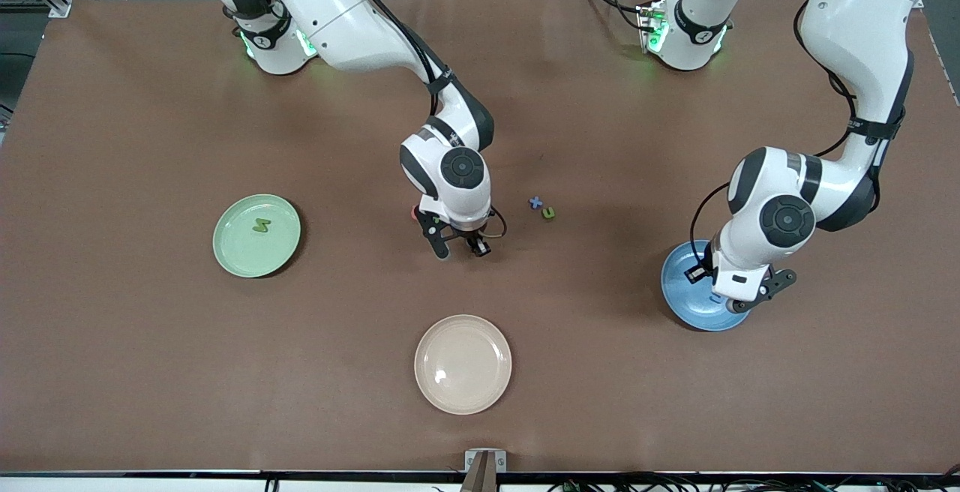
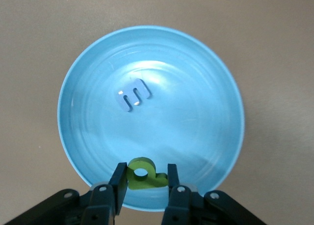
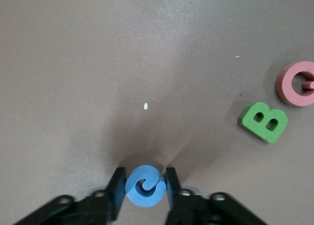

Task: Sort upper and lower case letters into plates
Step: 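Place the d on the blue plate while the right gripper grasps blue c, then place the c on the green plate while the left gripper reaches green n, then grasp the green n with the left gripper while the right gripper grasps Q, then place the pink Q on the green plate while the left gripper places n, then grasp the blue x with the left gripper while the right gripper grasps B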

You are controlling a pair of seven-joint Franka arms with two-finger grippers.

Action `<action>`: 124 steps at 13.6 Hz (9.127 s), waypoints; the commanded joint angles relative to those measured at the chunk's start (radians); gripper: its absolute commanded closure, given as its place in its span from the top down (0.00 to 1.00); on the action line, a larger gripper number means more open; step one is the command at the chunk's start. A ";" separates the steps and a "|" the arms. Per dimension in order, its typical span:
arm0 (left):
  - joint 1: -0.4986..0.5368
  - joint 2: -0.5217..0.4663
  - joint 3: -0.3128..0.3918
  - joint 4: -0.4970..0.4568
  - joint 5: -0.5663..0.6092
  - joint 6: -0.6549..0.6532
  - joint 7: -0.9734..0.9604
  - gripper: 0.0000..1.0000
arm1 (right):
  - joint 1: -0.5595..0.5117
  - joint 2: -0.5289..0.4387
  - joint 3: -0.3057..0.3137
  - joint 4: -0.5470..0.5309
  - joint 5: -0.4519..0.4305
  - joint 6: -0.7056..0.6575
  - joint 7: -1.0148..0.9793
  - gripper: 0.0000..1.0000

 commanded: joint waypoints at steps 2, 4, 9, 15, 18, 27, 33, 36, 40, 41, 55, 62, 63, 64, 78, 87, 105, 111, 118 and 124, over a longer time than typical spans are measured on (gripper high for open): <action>0.046 0.031 -0.002 -0.024 0.023 0.064 0.083 0.07 | -0.007 0.005 -0.006 -0.001 -0.019 0.001 -0.003 0.00; 0.105 0.039 -0.006 -0.035 0.055 0.073 0.138 0.09 | -0.043 -0.028 -0.005 -0.010 -0.010 -0.013 -0.081 0.00; 0.124 0.043 -0.009 -0.037 0.055 0.073 0.178 0.13 | -0.193 -0.281 -0.003 -0.201 -0.007 -0.165 -0.400 0.00; 0.116 0.045 -0.009 -0.038 0.054 0.070 0.160 0.80 | -0.472 -0.636 -0.003 -0.622 0.001 -0.144 -0.943 0.00; 0.110 0.023 -0.035 -0.035 0.054 0.031 0.137 1.00 | -0.566 -0.651 -0.003 -0.679 0.001 -0.092 -1.078 0.00; 0.109 -0.037 -0.394 -0.069 0.040 -0.099 -0.214 0.99 | -0.630 -0.519 -0.002 -0.779 0.003 0.209 -1.151 0.02; -0.015 0.012 -0.443 -0.100 0.058 0.024 -0.449 0.85 | -0.626 -0.488 0.002 -0.827 0.007 0.277 -1.149 0.30; -0.040 0.051 -0.443 -0.113 0.135 0.067 -0.523 0.79 | -0.620 -0.497 0.002 -0.816 0.006 0.248 -1.151 1.00; -0.051 0.075 -0.442 -0.162 0.177 0.170 -0.552 0.75 | -0.598 -0.541 0.017 -0.683 0.021 -0.016 -1.122 1.00; -0.054 0.095 -0.442 -0.162 0.177 0.184 -0.554 0.73 | -0.577 -0.545 0.026 -0.673 0.056 -0.022 -1.079 1.00; -0.077 0.192 -0.436 -0.130 0.327 0.193 -0.646 0.59 | -0.138 -0.387 0.029 -0.655 0.069 0.287 -0.445 1.00; -0.080 0.206 -0.426 -0.123 0.327 0.193 -0.647 0.31 | -0.103 -0.322 0.023 -0.624 0.061 0.292 -0.258 0.91; -0.083 0.213 -0.426 -0.123 0.327 0.193 -0.647 0.31 | -0.103 -0.318 0.021 -0.617 0.061 0.290 -0.221 0.90; -0.087 0.213 -0.420 -0.115 0.327 0.191 -0.647 0.30 | -0.103 -0.316 0.023 -0.613 0.059 0.289 -0.203 0.89; 0.159 0.103 -0.422 0.068 0.327 -0.063 -0.271 0.01 | -0.098 -0.293 0.026 -0.593 0.073 0.287 -0.129 0.52; 0.379 0.144 -0.419 0.002 0.328 -0.074 -0.002 0.21 | -0.165 -0.349 0.023 -0.589 0.059 0.220 -0.276 0.00; 0.114 0.175 -0.554 -0.056 0.315 0.007 -0.599 0.97 | -0.815 -0.457 0.031 -0.721 0.073 0.186 -1.528 0.01; 0.023 0.181 -0.549 -0.139 0.373 0.156 -0.729 0.82 | -0.784 -0.428 0.032 -0.712 0.076 0.180 -1.528 0.26; -0.012 0.243 -0.546 -0.152 0.552 0.205 -0.882 0.74 | -0.739 -0.463 0.035 -0.623 0.076 0.001 -1.440 1.00; -0.038 0.269 -0.532 -0.147 0.552 0.205 -0.885 0.63 | -0.433 -0.479 0.040 -0.626 0.078 0.034 -0.954 1.00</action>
